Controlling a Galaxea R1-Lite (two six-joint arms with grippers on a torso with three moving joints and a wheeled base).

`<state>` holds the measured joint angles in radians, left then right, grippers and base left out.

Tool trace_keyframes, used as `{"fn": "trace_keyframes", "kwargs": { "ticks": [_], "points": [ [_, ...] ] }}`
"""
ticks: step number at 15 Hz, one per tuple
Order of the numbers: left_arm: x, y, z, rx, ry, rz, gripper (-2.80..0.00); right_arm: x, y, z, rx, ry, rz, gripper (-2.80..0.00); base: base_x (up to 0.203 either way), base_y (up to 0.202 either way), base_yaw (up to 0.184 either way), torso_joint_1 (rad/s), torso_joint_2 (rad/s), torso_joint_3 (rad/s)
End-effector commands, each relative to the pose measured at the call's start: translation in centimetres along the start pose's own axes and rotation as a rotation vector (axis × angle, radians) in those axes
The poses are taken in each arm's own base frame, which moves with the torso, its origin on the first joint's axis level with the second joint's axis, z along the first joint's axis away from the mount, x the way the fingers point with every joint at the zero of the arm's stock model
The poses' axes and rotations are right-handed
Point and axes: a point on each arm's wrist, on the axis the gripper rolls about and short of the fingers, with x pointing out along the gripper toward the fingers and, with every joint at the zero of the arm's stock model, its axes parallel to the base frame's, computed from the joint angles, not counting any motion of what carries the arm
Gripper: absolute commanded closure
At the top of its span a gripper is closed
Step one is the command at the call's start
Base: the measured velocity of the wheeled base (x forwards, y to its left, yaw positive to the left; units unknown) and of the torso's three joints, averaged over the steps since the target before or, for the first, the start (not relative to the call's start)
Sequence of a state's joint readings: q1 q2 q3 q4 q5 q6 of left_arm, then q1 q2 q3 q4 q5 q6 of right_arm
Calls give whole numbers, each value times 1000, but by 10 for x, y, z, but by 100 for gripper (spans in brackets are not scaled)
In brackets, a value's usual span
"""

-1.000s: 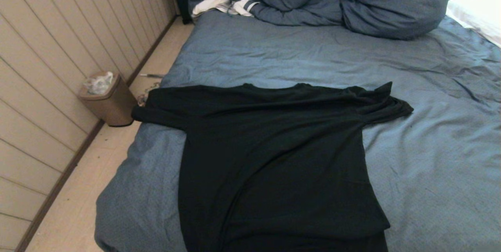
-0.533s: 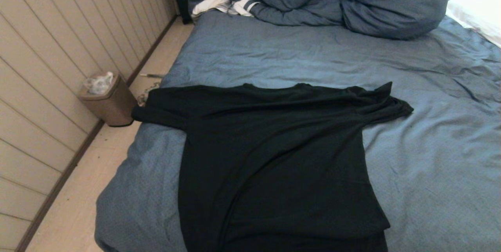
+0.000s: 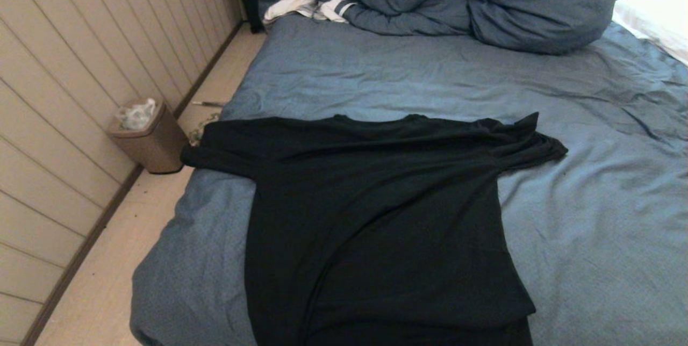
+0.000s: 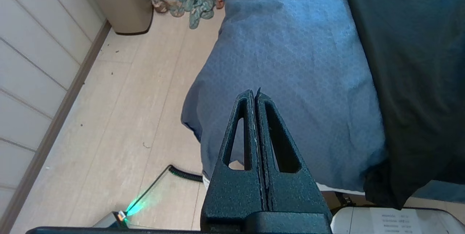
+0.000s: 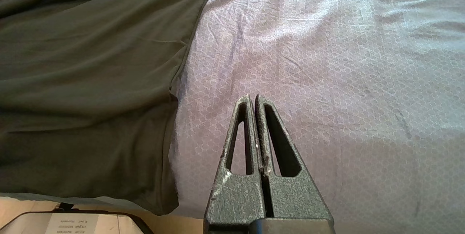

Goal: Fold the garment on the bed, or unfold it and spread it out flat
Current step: Fold the black T-shirt

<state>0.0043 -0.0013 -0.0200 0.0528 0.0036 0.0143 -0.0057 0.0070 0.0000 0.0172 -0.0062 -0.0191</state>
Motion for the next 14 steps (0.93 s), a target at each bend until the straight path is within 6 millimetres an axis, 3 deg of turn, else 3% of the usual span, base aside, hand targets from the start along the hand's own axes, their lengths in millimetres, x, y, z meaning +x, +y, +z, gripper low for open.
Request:
{"fn": "trace_keyframes", "kwargs": {
  "ticks": [1, 14],
  "points": [
    [0, 0, 0, 0, 1, 1, 0, 0, 0, 0, -1, 3, 2, 0, 0, 0, 0, 0, 0, 0],
    [0, 0, 0, 7, 1, -3, 0, 0, 0, 0, -7, 2, 1, 0, 0, 0, 0, 0, 0, 0]
  ]
}}
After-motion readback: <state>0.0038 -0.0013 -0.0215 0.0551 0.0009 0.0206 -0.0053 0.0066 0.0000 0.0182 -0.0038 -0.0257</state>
